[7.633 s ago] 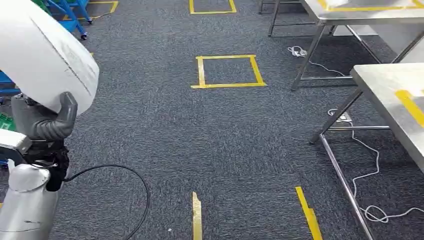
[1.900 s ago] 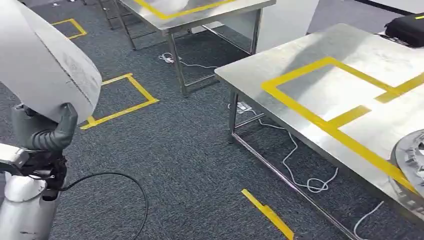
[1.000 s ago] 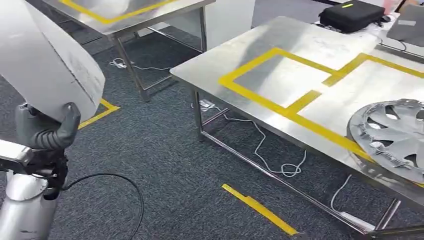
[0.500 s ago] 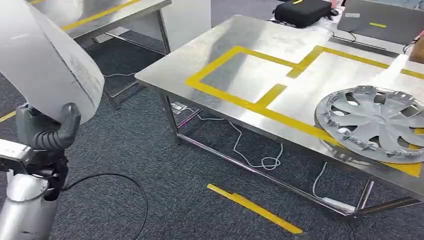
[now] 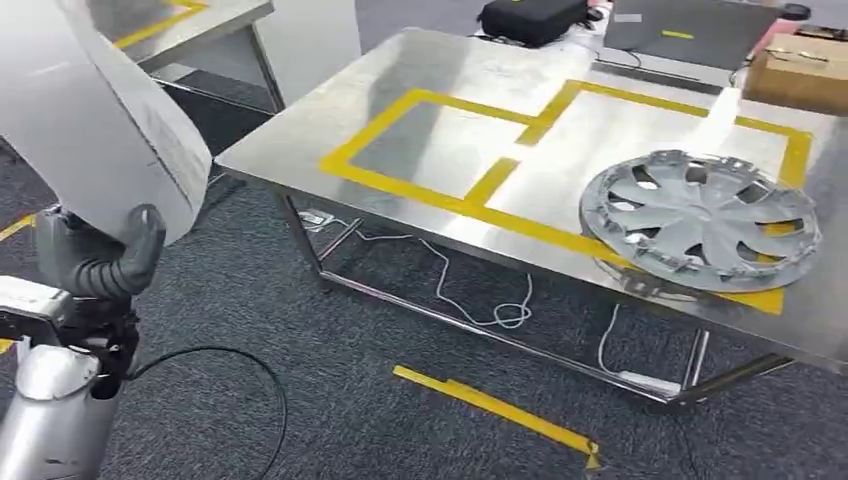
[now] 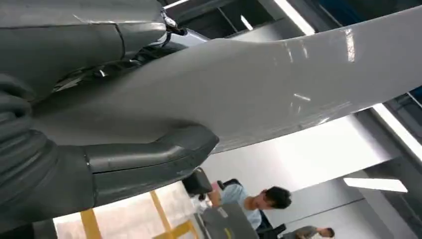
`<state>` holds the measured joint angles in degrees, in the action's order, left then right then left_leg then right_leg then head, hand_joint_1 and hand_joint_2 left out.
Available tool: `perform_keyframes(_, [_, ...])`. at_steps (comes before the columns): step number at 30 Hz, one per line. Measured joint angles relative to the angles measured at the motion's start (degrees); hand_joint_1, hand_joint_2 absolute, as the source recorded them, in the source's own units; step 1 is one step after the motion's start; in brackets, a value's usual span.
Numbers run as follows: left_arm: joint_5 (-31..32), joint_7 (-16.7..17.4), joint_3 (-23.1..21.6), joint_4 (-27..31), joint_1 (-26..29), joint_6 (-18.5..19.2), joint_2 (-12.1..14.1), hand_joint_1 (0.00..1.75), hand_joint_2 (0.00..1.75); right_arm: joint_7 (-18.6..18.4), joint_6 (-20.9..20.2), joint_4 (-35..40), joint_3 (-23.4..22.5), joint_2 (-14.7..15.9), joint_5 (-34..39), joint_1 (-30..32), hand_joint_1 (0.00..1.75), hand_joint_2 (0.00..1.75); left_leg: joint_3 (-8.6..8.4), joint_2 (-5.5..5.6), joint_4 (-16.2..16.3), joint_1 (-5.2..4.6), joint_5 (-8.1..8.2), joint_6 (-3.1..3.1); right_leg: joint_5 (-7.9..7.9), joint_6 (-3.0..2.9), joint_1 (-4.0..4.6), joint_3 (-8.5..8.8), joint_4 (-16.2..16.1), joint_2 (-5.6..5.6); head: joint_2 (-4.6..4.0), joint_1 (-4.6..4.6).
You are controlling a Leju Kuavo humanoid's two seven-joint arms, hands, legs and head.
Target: Take the parts from the cabinet and place them on the table.
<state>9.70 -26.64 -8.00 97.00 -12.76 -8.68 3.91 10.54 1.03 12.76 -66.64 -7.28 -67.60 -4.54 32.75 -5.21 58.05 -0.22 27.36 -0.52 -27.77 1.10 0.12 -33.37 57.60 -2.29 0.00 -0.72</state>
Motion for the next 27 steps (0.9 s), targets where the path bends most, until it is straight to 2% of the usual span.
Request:
perform_keyframes(1, [0.0, 0.0, 0.0, 0.0, 0.0, -0.1, 0.0, 1.75, 1.75, -0.1, 0.0, 0.0, -0.1, 0.0, 0.0, 0.1, 0.00, 1.75, -0.16, -0.52, -0.1, 0.03, -0.01, 0.24, 0.16, -0.38, 0.01, -0.06, -0.1, 0.52, 0.00, 0.00])
perform_keyframes(2, [0.0, 0.0, 0.0, 0.0, -0.2, -0.1, 0.0, 1.75, 1.75, -0.1, 0.1, 0.0, -0.2, 0.0, 0.0, 0.1, 0.00, 1.75, -0.04, 0.03, 0.1, 0.23, 0.56, 0.77, 0.52, -0.90, -0.52, 0.24, -0.5, 1.03, 0.00, 0.04])
perform_keyframes(3, [0.0, 0.0, 0.0, 0.0, -0.2, -0.1, 0.0, 1.75, 1.75, -0.1, 0.1, 0.0, -0.3, 0.0, 0.0, 0.2, 0.00, 1.75, 0.34, 2.45, 1.7, 0.42, 1.86, 1.16, 0.62, -1.08, -0.59, 0.21, -0.5, 1.47, 0.00, -0.22])
perform_keyframes(4, [0.0, 0.0, -0.1, 0.0, -0.3, -0.1, 0.1, 1.75, 1.75, -0.1, 0.2, 0.0, -0.3, 0.0, 0.0, 0.0, 0.00, 1.75, 1.66, 3.80, 5.1, 0.55, 3.97, 1.36, 0.67, -1.28, -0.66, 0.21, -0.5, 1.91, 0.00, -0.24])
perform_keyframes(5, [0.0, 0.0, -0.1, -0.1, -0.2, -0.1, 0.2, 1.75, 1.75, -0.1, 0.3, 0.0, -0.3, 0.0, 0.0, -0.1, 0.00, 1.75, 3.68, 4.42, 9.7, 0.66, 6.24, 1.55, 0.71, -1.36, -0.66, 0.21, -0.5, 2.49, 0.00, -0.28])
perform_keyframes(6, [0.0, 0.0, 0.0, -0.2, -0.2, -0.2, 0.2, 1.75, 1.75, 0.1, 0.4, 0.0, -0.3, 0.0, 0.0, -0.2, 0.00, 1.75, 5.90, 4.62, 14.6, 0.69, 8.14, 1.70, 0.72, -1.40, -0.64, 0.17, -0.5, 2.84, 0.00, -0.26])
perform_keyframes(7, [0.0, 0.1, -0.1, -0.3, 0.0, -0.2, 0.3, 1.75, 1.75, 0.3, 0.4, 0.0, -0.3, 0.0, 0.0, -0.2, 0.00, 1.75, 7.40, 4.66, 17.8, 0.69, 8.85, 1.75, 0.72, -1.42, -0.62, 0.18, -0.5, 3.29, 0.00, -0.26])
perform_keyframes(8, [0.0, 0.1, -0.1, -0.3, 0.2, -0.2, 0.3, 1.75, 1.75, 0.4, 0.5, 0.0, -0.3, 0.0, 0.0, -0.1, 0.00, 1.75, 7.55, 4.68, 17.9, 0.69, 8.04, 1.75, 0.73, -1.43, -0.62, 0.22, -0.5, 3.72, 0.00, -0.24])
perform_keyframes(9, [0.0, 0.1, -0.1, -0.3, 0.2, -0.2, 0.4, 1.75, 1.75, 0.5, 0.5, 0.0, -0.3, 0.0, -0.1, 0.0, 0.00, 1.75, 6.60, 4.69, 15.4, 0.70, 5.94, 1.63, 0.73, -1.42, -0.63, 0.25, -0.4, 4.09, 0.00, -0.31])
perform_keyframes(11, [0.0, 0.4, -0.1, -0.3, 0.1, -0.1, 0.5, 1.75, 1.75, 0.6, 0.5, 0.0, -0.3, 0.0, -0.2, 0.0, 0.00, 1.75, 2.18, 4.88, 5.5, 0.70, 0.48, 1.18, 0.67, -1.33, -0.63, 0.42, -0.3, 4.56, 0.00, -0.28])
perform_keyframes(12, [0.0, 0.6, -0.1, -0.3, 0.0, -0.1, 0.5, 1.75, 1.75, 0.7, 0.5, 0.0, -0.3, -0.1, -0.2, 0.0, 0.00, 1.75, 0.54, 5.44, 1.5, 0.70, -0.53, 0.86, 0.63, -1.19, -0.63, 0.34, -0.3, 4.70, 0.00, -0.24])
perform_keyframes(13, [0.0, 0.7, -0.1, -0.3, 0.0, -0.1, 0.5, 1.75, 1.75, 0.8, 0.5, 0.0, -0.3, -0.1, -0.2, -0.1, 0.00, 1.75, -0.10, 5.55, 0.3, 0.57, -0.05, 0.75, 0.53, -0.81, -0.23, -0.05, 0.1, 4.92, 0.00, -0.24])
perform_keyframes(15, [0.0, 0.8, -0.1, -0.3, 0.0, -0.1, 0.5, 1.75, 1.75, 0.9, 0.5, 0.0, -0.3, -0.1, -0.2, 0.0, 0.00, 1.75, 0.45, 5.51, 0.4, 0.39, -0.07, 0.45, 0.85, -0.15, -0.44, -0.40, -0.1, 4.93, 0.00, -0.20])
perform_keyframes(16, [0.0, 0.9, -0.1, -0.3, 0.0, 0.0, 0.5, 1.75, 1.75, 0.9, 0.5, 0.0, -0.3, -0.1, -0.2, 0.1, 0.00, 1.75, 0.47, 5.50, 0.4, 0.29, -0.14, 0.11, 0.97, 0.14, -0.53, -0.33, -0.3, 4.93, 0.00, -0.17])
perform_keyframes(17, [0.0, 0.9, -0.1, -0.3, -0.1, 0.0, 0.5, 1.75, 1.75, 0.9, 0.5, 0.0, -0.3, -0.1, -0.3, 0.1, 0.00, 1.75, 0.34, 5.34, -0.3, 0.64, -0.54, -0.45, 0.79, 0.54, -0.38, -0.40, -0.2, 4.93, 0.00, -0.20])
perform_keyframes(18, [0.1, 0.9, -0.1, -0.3, -0.2, 0.2, 0.5, 1.75, 1.75, 0.9, 0.5, 0.0, -0.3, -0.1, -0.3, 0.1, 0.00, 1.75, 0.25, 5.07, -0.4, 0.76, -0.75, -0.79, -0.17, 0.67, -0.51, -1.20, 0.8, 4.14, 0.00, -0.13])
perform_keyframes(19, [0.1, 0.9, -0.1, -0.3, -0.2, 0.2, 0.6, 1.75, 1.75, 0.9, 0.6, 0.0, -0.3, -0.1, -0.3, 0.1, 0.00, 1.75, 0.37, 5.01, -0.4, 0.76, -0.79, -1.14, -2.22, 0.83, -0.52, -2.52, 3.6, 3.33, 0.00, 0.24])
perform_keyframes(20, [0.1, 0.9, -0.1, -0.3, -0.2, 0.2, 0.6, 1.75, 1.75, 0.9, 0.6, 0.0, -0.3, -0.1, -0.3, 0.1, 0.00, 1.75, 0.45, 4.96, -0.4, 0.75, -0.78, -1.20, -3.36, 0.89, -0.56, -3.40, 5.7, 3.12, 0.00, 0.26])
perform_keyframes(21, [0.1, 1.0, -0.1, -0.4, -0.1, 0.3, 0.6, 1.75, 1.75, 0.9, 0.7, 0.0, -0.3, -0.1, -0.4, 0.1, 0.00, 1.75, 0.63, 4.67, -0.4, 0.67, -0.85, -1.31, -6.76, 1.11, -0.68, -6.87, 13.4, 2.88, 0.00, 0.13])
perform_keyframes(22, [0.0, 1.0, -0.1, -0.5, -0.1, 0.4, 0.6, 1.75, 1.75, 1.0, 0.7, 0.0, -0.3, -0.1, -0.4, 0.1, 0.00, 1.75, 0.74, 4.58, -0.3, 0.65, -0.86, -1.32, -7.91, 1.26, -0.70, -8.59, 17.1, 2.86, 0.00, 0.24])
perform_keyframes(23, [0.0, 1.0, -0.1, -0.6, -0.1, 0.5, 0.6, 1.75, 1.75, 1.0, 0.7, 0.0, -0.3, -0.2, -0.4, 0.2, 0.00, 1.75, 0.73, 4.50, -0.3, 0.65, -0.86, -1.32, -7.56, 1.32, -0.72, -8.88, 17.8, 2.84, 0.00, 0.15])
perform_keyframes(24, [0.0, 1.0, -0.2, -0.7, 0.0, 0.6, 0.6, 1.75, 1.75, 1.0, 0.7, 0.0, -0.3, -0.2, -0.4, 0.3, 0.00, 1.75, 0.69, 4.47, -0.3, 0.65, -0.86, -1.31, -6.08, 1.32, -0.73, -7.81, 16.1, 2.81, 0.00, 0.20])
perform_keyframes(26, [0.0, 1.0, -0.2, -0.7, 0.0, 0.8, 0.6, 1.75, 1.75, 1.1, 0.9, 0.0, -0.3, -0.2, -0.4, 0.3, 0.00, 1.75, 0.61, 4.44, -0.1, 0.65, -0.80, -1.21, -1.00, 1.00, -0.73, -2.30, 5.8, 2.54, 0.00, 0.20])
perform_keyframes(27, [0.0, 1.0, -0.2, -0.7, 0.0, 0.8, 0.6, 1.75, 1.75, 1.1, 0.9, 0.0, -0.3, -0.2, -0.5, 0.3, 0.00, 1.75, 0.61, 4.41, 0.0, 0.63, -0.70, -1.00, -0.06, 0.79, -0.70, 0.13, 1.0, 2.05, 0.00, 0.22])
